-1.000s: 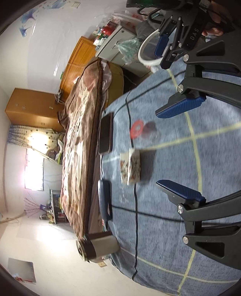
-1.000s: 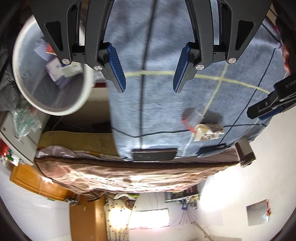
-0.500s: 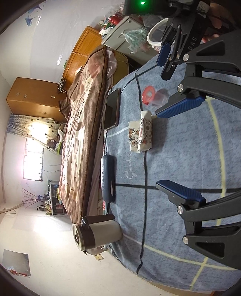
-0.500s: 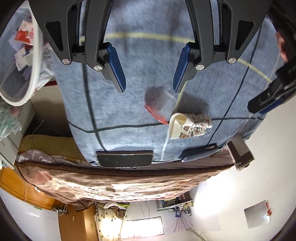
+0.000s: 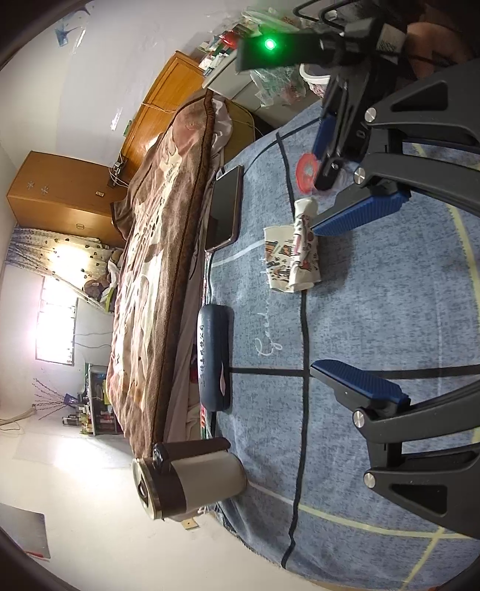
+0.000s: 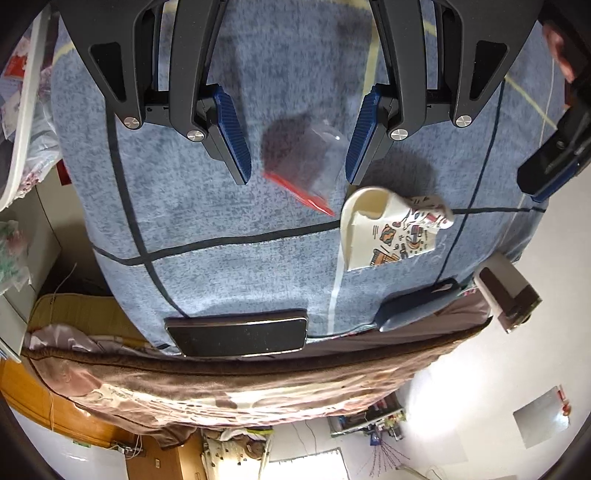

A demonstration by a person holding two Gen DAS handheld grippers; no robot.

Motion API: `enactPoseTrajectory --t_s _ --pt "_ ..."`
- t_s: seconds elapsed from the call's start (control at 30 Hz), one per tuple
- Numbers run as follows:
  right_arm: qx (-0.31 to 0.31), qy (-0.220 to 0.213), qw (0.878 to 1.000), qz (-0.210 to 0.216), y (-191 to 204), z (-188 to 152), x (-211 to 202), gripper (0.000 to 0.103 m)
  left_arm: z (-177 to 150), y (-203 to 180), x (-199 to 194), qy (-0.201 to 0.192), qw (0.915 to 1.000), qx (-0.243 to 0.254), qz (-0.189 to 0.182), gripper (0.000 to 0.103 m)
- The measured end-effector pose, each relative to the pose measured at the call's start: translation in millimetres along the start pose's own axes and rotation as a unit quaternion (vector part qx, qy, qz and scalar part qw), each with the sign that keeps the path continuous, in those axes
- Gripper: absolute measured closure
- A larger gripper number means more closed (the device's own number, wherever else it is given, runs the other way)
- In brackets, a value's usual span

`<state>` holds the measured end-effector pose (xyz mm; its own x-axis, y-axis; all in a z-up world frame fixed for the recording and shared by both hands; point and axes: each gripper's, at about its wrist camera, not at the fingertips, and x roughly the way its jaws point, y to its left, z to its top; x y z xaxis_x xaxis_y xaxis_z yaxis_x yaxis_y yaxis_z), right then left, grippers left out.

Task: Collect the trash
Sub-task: 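Grasp the red-lidded clear cup with the right gripper while the left grasps the patterned paper cup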

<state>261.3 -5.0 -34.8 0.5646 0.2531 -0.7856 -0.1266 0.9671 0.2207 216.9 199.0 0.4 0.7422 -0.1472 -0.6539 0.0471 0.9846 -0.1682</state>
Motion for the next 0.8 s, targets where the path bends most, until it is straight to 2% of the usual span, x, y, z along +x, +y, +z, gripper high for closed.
enactPoseTrajectory --t_s 0.23,0.33,0.4,0.53,0.7,0.8 --pt "-0.002 0.002 1.0 -0.012 -7 2 5 0.048 16 -1 23 0.021 0.9997 0.007 -0.011 0.031" --pt "-0.002 -0.001 1.0 -0.008 -11 3 4 0.056 21 -2 36 0.028 0.9995 0.011 -0.009 0.031" --pt "-0.01 -0.003 1.0 -0.015 -12 3 4 0.066 24 -2 46 0.04 0.9988 0.007 -0.026 0.031" --pt "-0.014 -0.003 1.0 -0.008 -17 3 4 0.066 25 -9 62 0.057 0.9979 0.03 -0.008 0.031" --pt "-0.023 -0.005 1.0 -0.003 -20 1 1 0.067 24 -10 76 0.075 0.9963 0.018 -0.038 0.03" --pt "-0.02 -0.004 1.0 -0.002 -25 1 -1 0.067 19 -15 81 0.089 0.9948 0.023 -0.042 0.03"
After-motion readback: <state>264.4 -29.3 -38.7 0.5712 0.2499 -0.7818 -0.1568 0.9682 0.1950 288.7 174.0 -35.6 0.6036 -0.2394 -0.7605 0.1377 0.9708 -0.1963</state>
